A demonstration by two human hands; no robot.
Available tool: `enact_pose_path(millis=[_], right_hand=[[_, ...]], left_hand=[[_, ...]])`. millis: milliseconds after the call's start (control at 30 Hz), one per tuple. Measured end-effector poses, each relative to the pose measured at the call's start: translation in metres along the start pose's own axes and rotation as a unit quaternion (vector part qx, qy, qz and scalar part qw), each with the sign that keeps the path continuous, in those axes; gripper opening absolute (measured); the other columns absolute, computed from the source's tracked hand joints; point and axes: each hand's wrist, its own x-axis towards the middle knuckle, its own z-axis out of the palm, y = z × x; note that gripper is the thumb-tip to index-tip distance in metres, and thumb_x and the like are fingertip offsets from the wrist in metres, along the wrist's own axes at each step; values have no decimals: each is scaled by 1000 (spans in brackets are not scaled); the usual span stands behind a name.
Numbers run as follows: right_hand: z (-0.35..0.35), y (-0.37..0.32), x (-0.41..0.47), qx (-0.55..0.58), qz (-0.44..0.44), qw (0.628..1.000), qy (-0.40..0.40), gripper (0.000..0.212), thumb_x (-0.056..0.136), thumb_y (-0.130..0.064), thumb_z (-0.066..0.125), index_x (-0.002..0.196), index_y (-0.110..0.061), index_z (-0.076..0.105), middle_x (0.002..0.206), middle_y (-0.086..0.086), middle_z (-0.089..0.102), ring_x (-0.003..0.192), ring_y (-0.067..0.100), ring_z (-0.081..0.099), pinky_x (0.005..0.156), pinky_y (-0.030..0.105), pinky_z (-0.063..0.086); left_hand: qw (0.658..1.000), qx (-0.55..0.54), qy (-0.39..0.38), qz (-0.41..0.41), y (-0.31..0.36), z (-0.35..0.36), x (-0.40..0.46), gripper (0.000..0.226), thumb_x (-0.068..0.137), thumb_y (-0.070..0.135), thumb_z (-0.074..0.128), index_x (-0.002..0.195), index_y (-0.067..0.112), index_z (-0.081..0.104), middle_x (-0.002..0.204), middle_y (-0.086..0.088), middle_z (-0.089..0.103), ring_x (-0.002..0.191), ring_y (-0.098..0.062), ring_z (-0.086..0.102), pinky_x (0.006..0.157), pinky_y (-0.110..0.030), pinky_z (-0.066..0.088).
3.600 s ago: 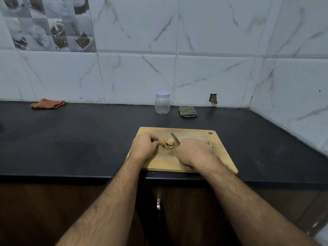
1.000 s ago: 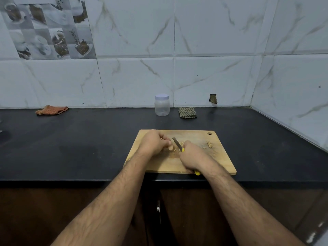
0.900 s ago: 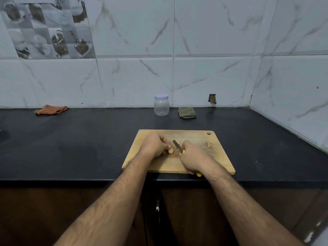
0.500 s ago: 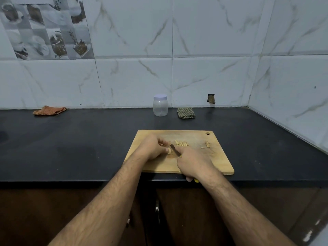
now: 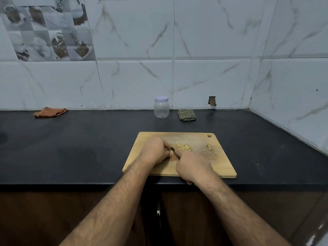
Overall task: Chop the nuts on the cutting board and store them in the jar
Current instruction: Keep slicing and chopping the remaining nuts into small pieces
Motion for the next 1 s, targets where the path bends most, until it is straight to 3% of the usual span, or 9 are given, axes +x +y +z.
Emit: enact_pose_path(millis=[167,333,600,1000], right_hand=[[-1,-3,-2,0,4,1000,-6,62,92,-12,41,148,-38,38,124,3,63,99,23,65,84,36,54],[-1,-7,-4,-24,4,1000,3,62,94,-11,40,150,-36,36,136,3,57,119,25,56,92,36,48],[0,-17,-3,-54,10,998,3,62,94,-8,43,150,-34,37,133,6,59,115,26,58,85,36,49],[8,-3,-32,-56,8,998,-2,73,93,-5,47,154,-37,25,136,5,55,120,26,53,87,37,48]], left_hand=[[1000,16,2,9,-2,3,2,18,87,27,73,104,25,78,110,10,73,102,-11,63,89,-25,50],[1000,9,6,11,-4,4,1,18,88,26,71,105,25,77,111,10,72,102,-10,64,90,-25,50],[1000,6,22,13,-3,5,-4,19,89,28,69,106,27,77,105,8,74,97,-11,65,77,-20,46],[999,6,35,-4,0,5,-9,22,90,29,68,111,26,75,111,5,73,104,-12,64,88,-24,48]])
